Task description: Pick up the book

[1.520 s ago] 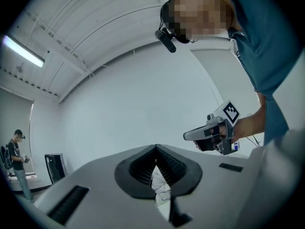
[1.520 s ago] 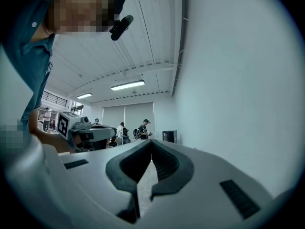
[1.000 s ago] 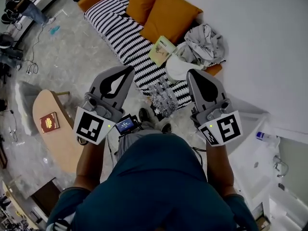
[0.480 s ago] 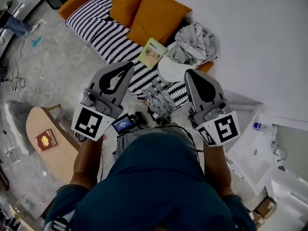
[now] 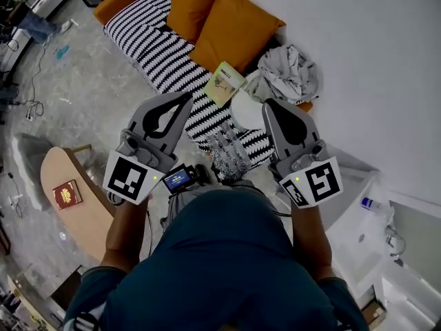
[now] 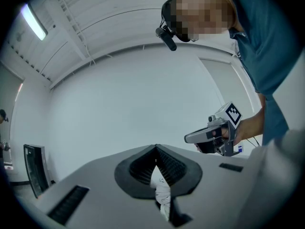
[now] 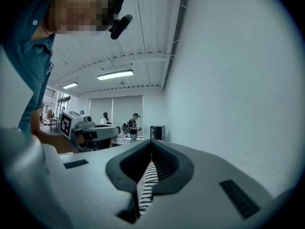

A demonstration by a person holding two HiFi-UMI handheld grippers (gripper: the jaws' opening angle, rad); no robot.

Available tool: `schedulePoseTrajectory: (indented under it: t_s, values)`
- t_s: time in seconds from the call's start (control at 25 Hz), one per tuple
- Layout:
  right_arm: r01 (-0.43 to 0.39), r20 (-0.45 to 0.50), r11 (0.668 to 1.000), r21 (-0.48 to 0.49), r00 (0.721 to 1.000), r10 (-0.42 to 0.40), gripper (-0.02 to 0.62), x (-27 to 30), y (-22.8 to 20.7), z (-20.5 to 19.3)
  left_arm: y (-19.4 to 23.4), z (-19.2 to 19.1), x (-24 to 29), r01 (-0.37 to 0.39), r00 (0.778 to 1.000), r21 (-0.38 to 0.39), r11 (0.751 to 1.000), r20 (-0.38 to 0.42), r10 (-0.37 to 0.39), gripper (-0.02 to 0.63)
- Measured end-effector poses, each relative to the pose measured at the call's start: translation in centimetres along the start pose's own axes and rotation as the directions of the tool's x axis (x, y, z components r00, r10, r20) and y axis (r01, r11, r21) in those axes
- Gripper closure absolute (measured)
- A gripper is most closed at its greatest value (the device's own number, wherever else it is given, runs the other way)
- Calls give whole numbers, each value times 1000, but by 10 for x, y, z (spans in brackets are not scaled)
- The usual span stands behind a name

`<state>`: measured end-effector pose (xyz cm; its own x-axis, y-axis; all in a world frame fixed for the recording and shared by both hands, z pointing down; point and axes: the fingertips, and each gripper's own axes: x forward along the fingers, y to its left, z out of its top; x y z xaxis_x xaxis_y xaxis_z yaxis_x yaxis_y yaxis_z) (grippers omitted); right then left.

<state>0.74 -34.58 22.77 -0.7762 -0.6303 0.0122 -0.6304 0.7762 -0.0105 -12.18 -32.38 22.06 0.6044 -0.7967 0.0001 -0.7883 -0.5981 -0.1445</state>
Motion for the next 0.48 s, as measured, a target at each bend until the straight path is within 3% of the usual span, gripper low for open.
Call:
schedulePoseTrajectory:
  t_s: [0.48]
  values:
    - [-170,49,984,52,985,167,581,25,-75,-12,-4,6,74,-112,991,68,991,-60,116,603]
